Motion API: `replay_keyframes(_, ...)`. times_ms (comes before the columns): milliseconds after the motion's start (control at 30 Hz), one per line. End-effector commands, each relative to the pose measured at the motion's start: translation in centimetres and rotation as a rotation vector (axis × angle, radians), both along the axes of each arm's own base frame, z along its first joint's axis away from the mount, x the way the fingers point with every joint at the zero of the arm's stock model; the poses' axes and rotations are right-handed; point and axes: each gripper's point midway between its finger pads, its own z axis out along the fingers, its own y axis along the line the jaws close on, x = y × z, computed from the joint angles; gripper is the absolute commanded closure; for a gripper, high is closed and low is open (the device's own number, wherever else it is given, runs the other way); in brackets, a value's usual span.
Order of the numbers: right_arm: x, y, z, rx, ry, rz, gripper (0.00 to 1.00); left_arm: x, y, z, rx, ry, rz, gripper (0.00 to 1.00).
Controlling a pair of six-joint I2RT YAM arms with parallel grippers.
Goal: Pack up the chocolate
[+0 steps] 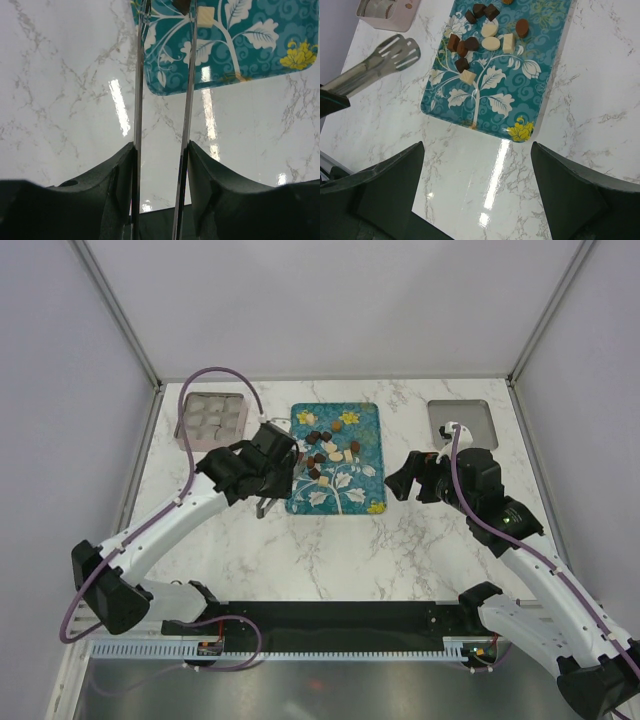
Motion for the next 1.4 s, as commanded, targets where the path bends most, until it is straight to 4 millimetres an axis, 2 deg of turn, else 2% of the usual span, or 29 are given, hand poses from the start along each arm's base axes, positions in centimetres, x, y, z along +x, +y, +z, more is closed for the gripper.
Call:
replay_keyframes(0, 0.6, -0.3, 2.3, 0.006, -0.061, -0.02, 0.04, 0.7, -3.4, 0.5, -0.017, -0.032, -0.125, 0.49)
replay_keyframes(100, 0.7, -0.4, 2.4, 0.0, -0.064, -0.027, 0.04, 0.6, -5.1, -0.7, -0.018, -0.009, -0.169, 0.49)
replay_keyframes(300, 1.0, -0.6, 2.3, -0.015, -0.065, -0.036, 0.04, 0.8, -6.9, -3.0, -0.006, 0.012, -0.212, 0.48)
replay_keyframes(600, 1.2, -0.7, 1.9, -0.035, -0.064, -0.036, 0.04, 1.3, -7.1, -6.9, 0.059, 0.068, -0.214, 0.48)
replay_keyframes(1067, 1.3, -0.9, 1.6, -0.054, -0.066, -0.044, 0.04, 1.7, -7.5, -9.3, 0.087, 0.1, -0.21, 0.48)
replay_keyframes(1367, 1.3, -1.1, 1.5, -0.054, -0.067, -0.049, 0.04, 1.5, -7.5, -9.4, 0.081, 0.11, -0.212, 0.53)
